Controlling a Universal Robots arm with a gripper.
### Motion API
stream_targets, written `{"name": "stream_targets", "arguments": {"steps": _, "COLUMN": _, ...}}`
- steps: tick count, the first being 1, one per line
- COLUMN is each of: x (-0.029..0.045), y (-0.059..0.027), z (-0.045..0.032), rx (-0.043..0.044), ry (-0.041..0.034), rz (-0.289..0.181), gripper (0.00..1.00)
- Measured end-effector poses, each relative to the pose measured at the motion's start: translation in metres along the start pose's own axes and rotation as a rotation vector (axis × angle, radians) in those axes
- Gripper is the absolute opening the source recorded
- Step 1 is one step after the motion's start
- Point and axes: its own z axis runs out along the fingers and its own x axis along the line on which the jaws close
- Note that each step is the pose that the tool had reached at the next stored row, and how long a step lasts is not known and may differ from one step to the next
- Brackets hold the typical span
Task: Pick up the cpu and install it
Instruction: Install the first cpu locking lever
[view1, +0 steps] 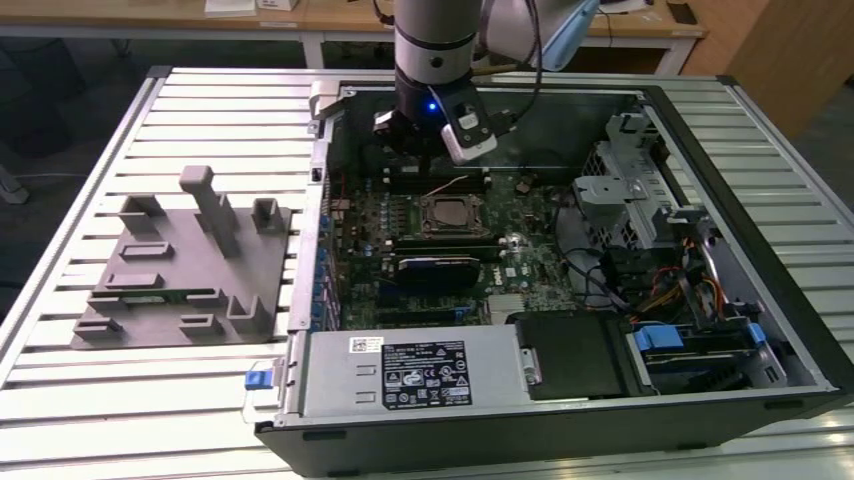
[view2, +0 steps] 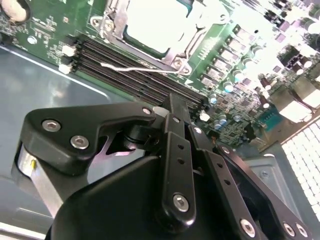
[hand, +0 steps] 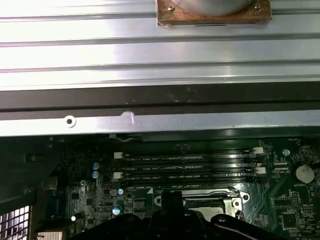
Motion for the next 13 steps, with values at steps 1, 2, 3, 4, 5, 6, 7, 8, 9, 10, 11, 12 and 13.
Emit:
{"name": "stream_targets", "arguments": {"steps": 1, "x": -0.0001, "y": 0.0, "z": 0.0, "rx": 0.0, "ry": -0.0001, "rz": 0.0, "gripper": 0.11}}
{"name": "stream_targets", "arguments": {"steps": 2, "x": -0.0004, "y": 0.0001, "z": 0.0001, "rx": 0.0002, "ry": -0.0002, "rz": 0.0, "gripper": 0.11}}
{"name": "stream_targets", "arguments": {"steps": 3, "x": -0.0005, "y": 0.0001, "z": 0.0002, "rx": 0.0032, "ry": -0.003, "rz": 0.002, "gripper": 0.11}}
{"name": "stream_targets", "arguments": {"steps": 4, "x": -0.0005, "y": 0.0001, "z": 0.0004, "rx": 0.0074, "ry": -0.0079, "rz": 0.005, "gripper": 0.11}}
{"name": "stream_targets", "arguments": {"steps": 5, "x": -0.0004, "y": 0.0, "z": 0.0005, "rx": 0.0113, "ry": -0.0142, "rz": 0.009, "gripper": 0.11}}
{"name": "stream_targets", "arguments": {"steps": 6, "x": -0.0004, "y": -0.0001, "z": 0.0008, "rx": 0.0144, "ry": -0.0215, "rz": 0.013, "gripper": 0.11}}
{"name": "stream_targets", "arguments": {"steps": 7, "x": -0.0004, "y": -0.0002, "z": 0.0012, "rx": 0.0174, "ry": -0.0297, "rz": 0.017, "gripper": 0.11}}
{"name": "stream_targets", "arguments": {"steps": 8, "x": -0.0004, "y": -0.0003, "z": 0.0015, "rx": 0.0198, "ry": -0.0376, "rz": 0.021, "gripper": 0.11}}
{"name": "stream_targets", "arguments": {"steps": 9, "x": -0.0004, "y": -0.0004, "z": 0.002, "rx": 0.0214, "ry": -0.0448, "rz": 0.024, "gripper": 0.11}}
{"name": "stream_targets", "arguments": {"steps": 10, "x": -0.0005, "y": -0.0005, "z": 0.0027, "rx": 0.0216, "ry": -0.0496, "rz": 0.027, "gripper": 0.11}}
{"name": "stream_targets", "arguments": {"steps": 11, "x": -0.0006, "y": -0.0006, "z": 0.0033, "rx": 0.0215, "ry": -0.052, "rz": 0.029, "gripper": 0.11}}
{"name": "stream_targets", "arguments": {"steps": 12, "x": -0.0011, "y": -0.0007, "z": 0.0038, "rx": 0.0217, "ry": -0.0535, "rz": 0.032, "gripper": 0.11}}
{"name": "stream_targets", "arguments": {"steps": 13, "x": -0.0018, "y": -0.0007, "z": 0.0043, "rx": 0.0223, "ry": -0.0545, "rz": 0.035, "gripper": 0.11}}
